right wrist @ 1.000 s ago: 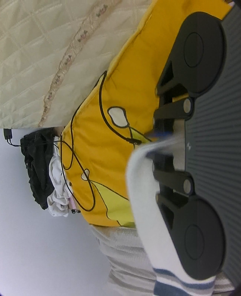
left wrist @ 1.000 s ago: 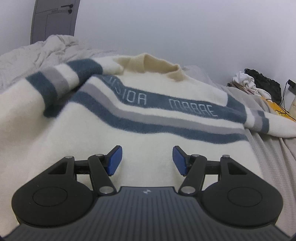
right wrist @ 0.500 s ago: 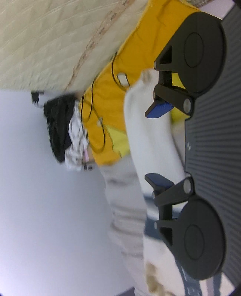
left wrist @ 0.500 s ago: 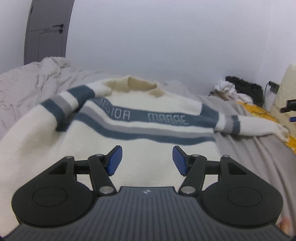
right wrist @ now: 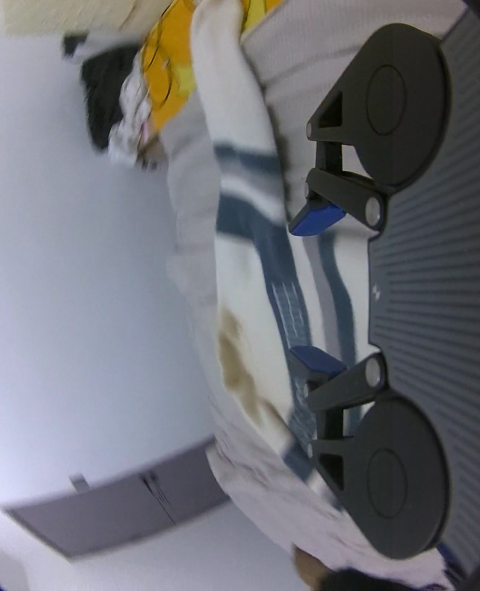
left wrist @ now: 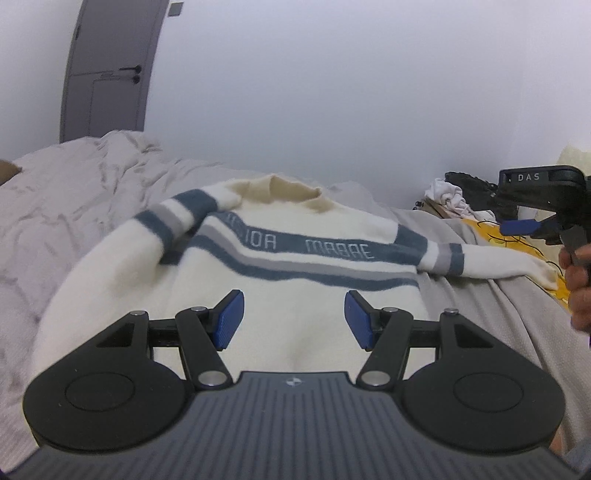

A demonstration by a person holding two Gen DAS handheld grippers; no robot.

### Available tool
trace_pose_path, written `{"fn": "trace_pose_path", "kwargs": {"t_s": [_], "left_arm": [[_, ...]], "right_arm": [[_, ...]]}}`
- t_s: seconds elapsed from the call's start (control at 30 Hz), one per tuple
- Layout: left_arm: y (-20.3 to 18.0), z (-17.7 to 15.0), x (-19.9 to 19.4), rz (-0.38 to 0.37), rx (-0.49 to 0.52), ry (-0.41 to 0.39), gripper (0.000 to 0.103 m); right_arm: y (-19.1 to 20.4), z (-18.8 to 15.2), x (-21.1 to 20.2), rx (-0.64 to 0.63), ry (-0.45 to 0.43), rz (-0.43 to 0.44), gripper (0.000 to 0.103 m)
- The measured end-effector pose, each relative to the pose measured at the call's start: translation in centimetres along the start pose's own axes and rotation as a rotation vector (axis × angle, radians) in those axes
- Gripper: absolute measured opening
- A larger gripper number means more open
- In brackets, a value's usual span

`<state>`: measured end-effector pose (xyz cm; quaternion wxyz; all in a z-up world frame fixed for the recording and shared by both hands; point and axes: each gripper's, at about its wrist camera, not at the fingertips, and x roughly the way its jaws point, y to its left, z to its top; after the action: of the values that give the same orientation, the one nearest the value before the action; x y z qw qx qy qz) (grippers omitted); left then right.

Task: Fold large clothes
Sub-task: 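Open the right gripper and lay the sleeve on the bed, then grasp the other striped sleeve with the left gripper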

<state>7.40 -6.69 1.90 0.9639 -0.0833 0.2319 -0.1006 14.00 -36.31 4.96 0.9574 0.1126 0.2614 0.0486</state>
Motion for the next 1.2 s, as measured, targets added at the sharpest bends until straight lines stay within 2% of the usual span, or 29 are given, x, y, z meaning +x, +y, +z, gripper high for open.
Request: {"fn": "trace_pose_path", "kwargs": {"t_s": [0.23,0.37,0.57,0.8,0.9,1.03,1.2], "left_arm": [[4.3,0.7,-1.9,0.046,-0.135,-0.002,0.066],[7.2,1.3,-3.3,0.183,-0.241,-0.060,0.066],[12.4,2.1,-4.2,0.323,-0.443,-0.089,0.068],[17.5,0.7,-2.7,0.423,-0.654,0.005,0.070],[17.9,0.3,-1.6,0.435,-0.674,0.012,0.070],[17.9,-0.2,0.6,0.442,-0.670,0.067,0.071],[18.7,-1.3,2.8,0.548,-0.677,0.096,0.071]], "right_arm": [[5.4,-4.4,-2.3,-0.028,0.047,0.138,0.068],[6.7,-7.4,-2.4,-0.051,0.086,0.170,0.068],[6.6,-9.3,-1.8,-0.044,0.139,0.195,0.068],[4.5,-10.1,-0.3,0.033,0.171,0.188,0.068],[3.8,-10.6,0.9,0.058,0.206,0.176,0.068],[3.3,-11.2,2.6,0.096,0.265,0.161,0.068],[3.2,-11.8,3.8,0.112,0.295,0.146,0.068]]}}
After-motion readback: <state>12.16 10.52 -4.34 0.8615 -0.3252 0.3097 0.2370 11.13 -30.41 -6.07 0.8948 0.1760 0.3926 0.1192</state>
